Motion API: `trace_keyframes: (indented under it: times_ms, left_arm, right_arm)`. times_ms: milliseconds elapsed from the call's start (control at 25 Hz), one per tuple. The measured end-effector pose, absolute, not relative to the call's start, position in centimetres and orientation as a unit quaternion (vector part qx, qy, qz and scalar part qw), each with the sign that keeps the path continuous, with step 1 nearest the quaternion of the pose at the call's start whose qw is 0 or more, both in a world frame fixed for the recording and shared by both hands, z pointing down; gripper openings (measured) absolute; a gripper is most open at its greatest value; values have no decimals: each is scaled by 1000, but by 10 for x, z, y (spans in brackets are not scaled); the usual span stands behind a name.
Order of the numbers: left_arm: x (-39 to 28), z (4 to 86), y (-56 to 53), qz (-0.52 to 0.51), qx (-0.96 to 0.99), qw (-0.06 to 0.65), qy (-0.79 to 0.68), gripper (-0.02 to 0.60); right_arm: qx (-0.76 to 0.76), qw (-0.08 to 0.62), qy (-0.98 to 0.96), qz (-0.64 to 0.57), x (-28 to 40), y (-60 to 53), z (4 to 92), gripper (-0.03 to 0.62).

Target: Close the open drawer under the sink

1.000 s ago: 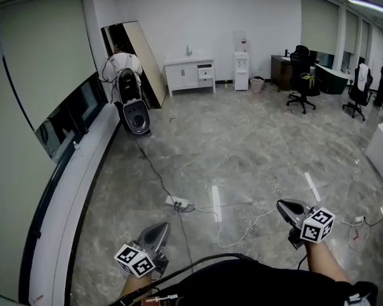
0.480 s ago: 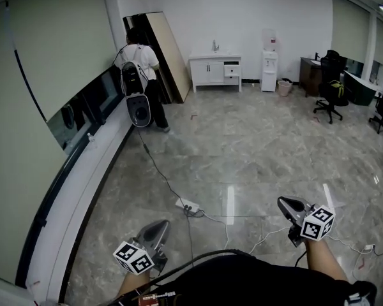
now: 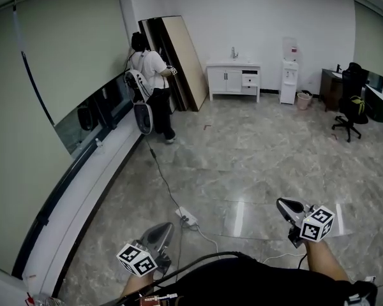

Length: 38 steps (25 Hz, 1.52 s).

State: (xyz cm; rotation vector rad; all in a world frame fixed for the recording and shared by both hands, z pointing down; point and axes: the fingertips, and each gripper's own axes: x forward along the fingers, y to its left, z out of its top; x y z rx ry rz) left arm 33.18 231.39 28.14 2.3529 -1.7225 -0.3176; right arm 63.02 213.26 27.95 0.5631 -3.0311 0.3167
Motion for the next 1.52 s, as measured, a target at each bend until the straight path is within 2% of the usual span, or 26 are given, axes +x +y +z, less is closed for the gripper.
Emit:
trace_keyframes:
  times_ms: [360,960,1280,1520]
  left_arm:
    - [276,302,2214,-107,806,125,-569,-3]
    - [93,302,2022,-98,858,124,-488,-3]
    - [72,322,1950,-96,857,153,-482,-3]
    - [60,311,1869,-85,840,137,-519,-3]
  right_arm:
    - [201,33,-973,107,581,2046,297,2]
    - [296,16,-949,104,431,1903,286,2]
    - [302,17,-944,128,406,1820,301,2]
    - [269,15,-956,120,389,1718,301,2]
